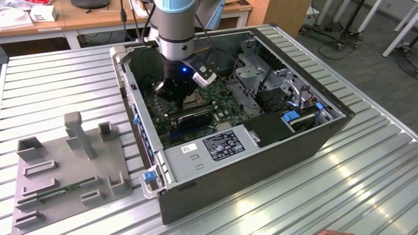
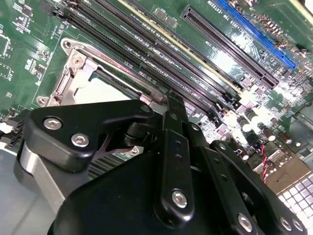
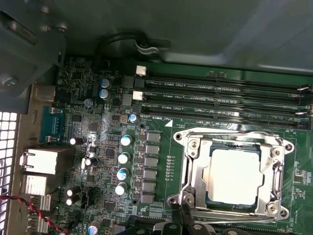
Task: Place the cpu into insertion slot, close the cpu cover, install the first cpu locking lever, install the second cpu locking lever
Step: 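Install the second cpu locking lever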
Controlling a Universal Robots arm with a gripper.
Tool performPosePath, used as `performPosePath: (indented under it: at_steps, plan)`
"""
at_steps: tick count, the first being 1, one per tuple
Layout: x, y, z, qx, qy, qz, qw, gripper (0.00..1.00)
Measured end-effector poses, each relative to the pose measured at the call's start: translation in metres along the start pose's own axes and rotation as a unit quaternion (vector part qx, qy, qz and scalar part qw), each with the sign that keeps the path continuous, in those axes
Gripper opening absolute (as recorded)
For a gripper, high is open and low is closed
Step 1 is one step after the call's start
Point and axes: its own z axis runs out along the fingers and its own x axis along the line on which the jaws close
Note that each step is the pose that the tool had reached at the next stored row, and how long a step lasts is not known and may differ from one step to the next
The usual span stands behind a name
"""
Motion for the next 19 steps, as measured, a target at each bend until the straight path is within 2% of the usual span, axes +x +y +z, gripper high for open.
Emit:
performPosePath:
  at_steps: [5,14,19]
  plan:
    - [0.0023,0.0001,0.0010,-0.0003,0.0000,0.000,1.00000,0.11]
    - [0.0024,0.0002,0.0037,-0.0006,0.0000,0.000,1.00000,0.11]
    - [0.0023,0.0005,0.0033,-0.0006,0.0000,0.000,1.00000,0.11]
